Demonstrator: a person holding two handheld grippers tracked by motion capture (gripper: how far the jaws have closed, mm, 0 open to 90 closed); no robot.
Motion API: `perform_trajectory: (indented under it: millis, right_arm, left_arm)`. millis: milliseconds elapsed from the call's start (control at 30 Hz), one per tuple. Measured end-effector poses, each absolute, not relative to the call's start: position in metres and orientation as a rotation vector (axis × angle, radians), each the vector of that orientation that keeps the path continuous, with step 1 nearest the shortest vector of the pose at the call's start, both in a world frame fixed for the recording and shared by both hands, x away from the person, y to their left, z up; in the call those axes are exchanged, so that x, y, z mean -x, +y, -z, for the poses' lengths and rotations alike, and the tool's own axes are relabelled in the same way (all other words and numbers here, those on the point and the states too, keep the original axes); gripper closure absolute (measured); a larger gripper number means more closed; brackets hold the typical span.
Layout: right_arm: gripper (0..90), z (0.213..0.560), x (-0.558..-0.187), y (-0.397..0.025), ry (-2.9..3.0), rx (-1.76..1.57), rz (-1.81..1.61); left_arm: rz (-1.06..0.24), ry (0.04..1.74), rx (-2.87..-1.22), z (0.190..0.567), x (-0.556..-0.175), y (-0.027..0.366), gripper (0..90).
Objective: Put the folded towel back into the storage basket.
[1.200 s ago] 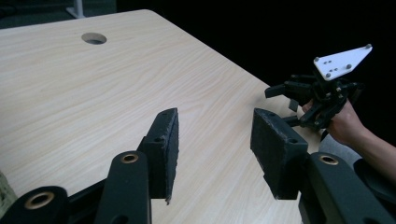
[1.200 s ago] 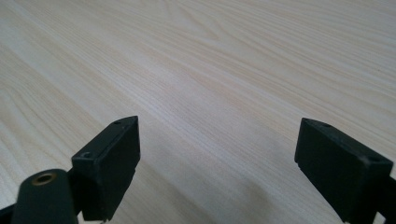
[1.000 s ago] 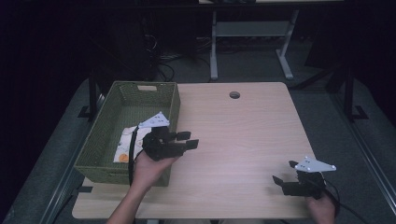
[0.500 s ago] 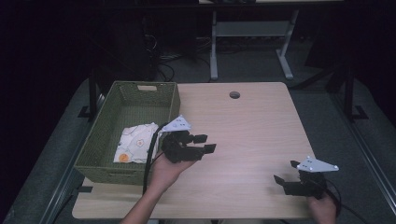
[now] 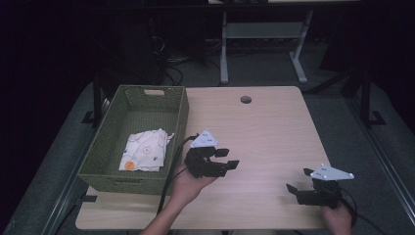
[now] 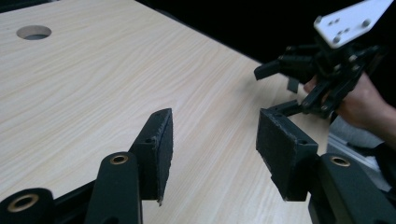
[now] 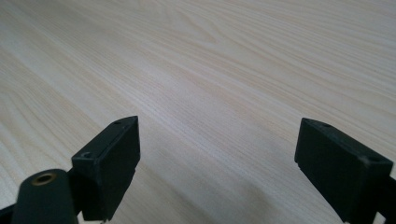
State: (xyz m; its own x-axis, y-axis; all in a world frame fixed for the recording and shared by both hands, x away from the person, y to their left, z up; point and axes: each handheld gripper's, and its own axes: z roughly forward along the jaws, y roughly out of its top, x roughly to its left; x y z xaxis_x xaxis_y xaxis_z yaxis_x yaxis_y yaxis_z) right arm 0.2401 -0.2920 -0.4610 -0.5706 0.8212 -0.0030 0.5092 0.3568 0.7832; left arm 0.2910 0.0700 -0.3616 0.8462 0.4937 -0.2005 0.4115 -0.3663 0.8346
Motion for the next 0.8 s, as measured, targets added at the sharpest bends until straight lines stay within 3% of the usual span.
perform_trajectory:
  millis: [800]
  right_arm:
    - [13.7, 0.462, -0.241, -0.289, 2.243, -1.152, -1.061]
  left_arm:
    - [-0.100, 0.638, -2.067, 0.412, -0.276, 0.049, 45.4]
